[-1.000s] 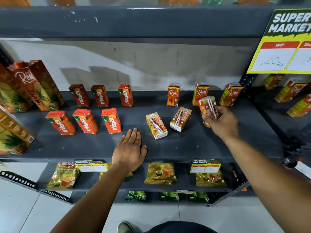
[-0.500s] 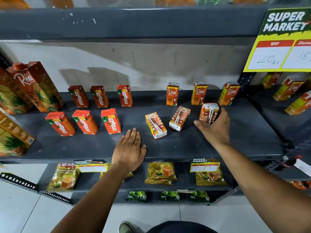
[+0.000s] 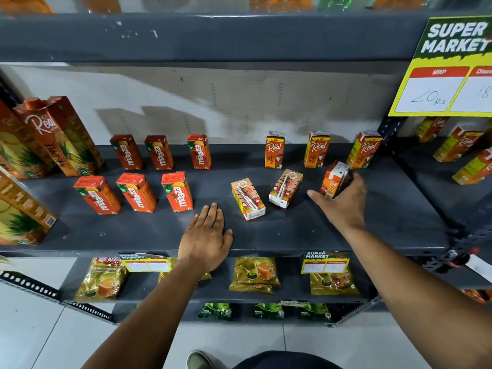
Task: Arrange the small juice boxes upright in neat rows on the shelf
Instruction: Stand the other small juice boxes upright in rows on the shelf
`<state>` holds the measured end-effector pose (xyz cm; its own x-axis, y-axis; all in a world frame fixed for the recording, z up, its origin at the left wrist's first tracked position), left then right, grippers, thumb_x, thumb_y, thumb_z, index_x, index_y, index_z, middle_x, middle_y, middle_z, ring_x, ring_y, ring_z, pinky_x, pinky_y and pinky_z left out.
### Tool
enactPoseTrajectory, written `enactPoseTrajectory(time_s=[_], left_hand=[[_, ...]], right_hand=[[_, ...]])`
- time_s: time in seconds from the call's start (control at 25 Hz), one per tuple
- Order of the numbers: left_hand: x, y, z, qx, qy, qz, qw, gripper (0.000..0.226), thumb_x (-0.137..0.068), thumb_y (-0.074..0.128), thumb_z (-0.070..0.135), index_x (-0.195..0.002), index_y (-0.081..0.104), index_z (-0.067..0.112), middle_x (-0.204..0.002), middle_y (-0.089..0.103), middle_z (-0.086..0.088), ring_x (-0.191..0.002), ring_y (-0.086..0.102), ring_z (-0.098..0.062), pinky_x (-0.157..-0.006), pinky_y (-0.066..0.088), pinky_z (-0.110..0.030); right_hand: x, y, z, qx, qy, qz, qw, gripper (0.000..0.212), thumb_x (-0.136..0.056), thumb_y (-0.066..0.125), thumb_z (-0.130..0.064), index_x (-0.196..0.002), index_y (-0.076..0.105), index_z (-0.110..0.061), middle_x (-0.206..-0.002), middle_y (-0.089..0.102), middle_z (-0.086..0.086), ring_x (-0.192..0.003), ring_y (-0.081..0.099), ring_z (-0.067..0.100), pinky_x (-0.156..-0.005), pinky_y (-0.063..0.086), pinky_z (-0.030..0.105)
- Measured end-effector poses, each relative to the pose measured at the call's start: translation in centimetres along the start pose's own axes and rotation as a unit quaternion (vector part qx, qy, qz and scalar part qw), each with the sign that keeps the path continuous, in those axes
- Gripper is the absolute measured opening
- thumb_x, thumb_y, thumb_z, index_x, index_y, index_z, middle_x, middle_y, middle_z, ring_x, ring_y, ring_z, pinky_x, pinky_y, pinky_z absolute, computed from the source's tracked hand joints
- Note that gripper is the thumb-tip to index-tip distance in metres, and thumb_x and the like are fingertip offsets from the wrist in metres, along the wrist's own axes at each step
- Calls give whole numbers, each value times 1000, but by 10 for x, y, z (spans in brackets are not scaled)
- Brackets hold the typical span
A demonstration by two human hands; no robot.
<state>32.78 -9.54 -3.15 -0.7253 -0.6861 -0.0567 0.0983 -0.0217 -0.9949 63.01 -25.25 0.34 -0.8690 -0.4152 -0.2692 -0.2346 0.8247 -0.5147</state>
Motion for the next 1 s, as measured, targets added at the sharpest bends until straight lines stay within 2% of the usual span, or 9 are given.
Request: enactPoseTrajectory(time_s=[0.16,0.32,0.44,0.48,0.56,0.64,0.76,0.84,1.0], left_hand=[[1,0,0,2,1,3,1000,64,-97,20,46,-149,17,9,-161,12,-8,-147,6,-21,-119,6,-36],[0,0,0,2,0,7,1000,64,-96,19,46,-149,18,9,-160,13,-8,-147,7,-22,-118,5,-35],[-1,1,-1,-4,1,5,1000,65,-96,17,47,-149,17,9,-161,12,-8,-147,6,-21,-118,5,-35],[-1,2,-1,-5,1,5,1000,65,-96,17,47,-149,17,9,-161,12,-8,-147,6,-21,-118,5,-35],[-2,2,-1,-4,1,5,1000,65,-96,17,47,-149,17,9,-160,12,-8,-147,6,-21,-118,5,-35],[-2,2,-1,-6,-2,10,1000,65,-96,17,47,-149,18,8,-160,13,-8,-147,7,-22,-118,5,-35],[-2,2,-1,-3,3,6,1000,65,-96,18,47,-149,17,9,-160,12,-8,-147,6,-21,-118,4,-35],[0,0,-1,0,1,6,1000,65,-96,18,47,-149,17,9,-160,12,-8,-147,6,-22,-118,5,-35],[1,-1,0,4,3,7,1000,66,-96,17,48,-149,17,9,-160,12,-8,-147,6,-22,-117,4,-35]], right_hand=[[-6,2,5,-54,34,-12,998,68,-70,80,-23,-126,43,-15,-111,60,3,-105,62,28,-77,43,31],[-12,10,21,-8,34,-111,993,56,-79,77,-19,-126,48,-16,-122,63,10,-113,59,29,-85,42,35],[-17,11,18,-18,56,-182,981,66,-78,78,-21,-134,43,-18,-128,61,9,-121,54,29,-95,40,39],[-13,4,13,-10,51,-163,985,75,-75,80,-23,-138,38,-19,-130,58,9,-124,50,30,-99,38,42],[7,-17,3,14,20,-36,999,87,-69,82,-35,-139,33,-19,-127,53,8,-124,44,31,-101,33,47],[42,-17,-19,4,-45,20,999,70,-70,75,-46,-127,44,-20,-109,52,-1,-110,51,26,-90,39,40],[55,32,-56,-31,-48,-125,991,42,-80,72,-42,-111,52,-21,-97,61,-11,-92,63,13,-66,44,14],[35,59,-71,5,-12,-141,990,51,-81,71,-43,-117,52,-11,-110,63,3,-99,62,19,-63,45,21],[8,87,-73,166,109,-174,964,94,-70,72,-64,-136,35,-9,-137,43,18,-118,49,33,-67,36,30]])
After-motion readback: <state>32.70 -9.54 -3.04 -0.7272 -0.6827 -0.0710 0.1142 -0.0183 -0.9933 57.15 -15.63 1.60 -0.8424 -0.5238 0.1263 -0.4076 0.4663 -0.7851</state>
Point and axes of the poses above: each hand's wrist, its own x-axis away from the middle knuckle, its own y-axis out of the palm, z = x × y, the point moved 7 cm from there along -x, towards the middle knuckle
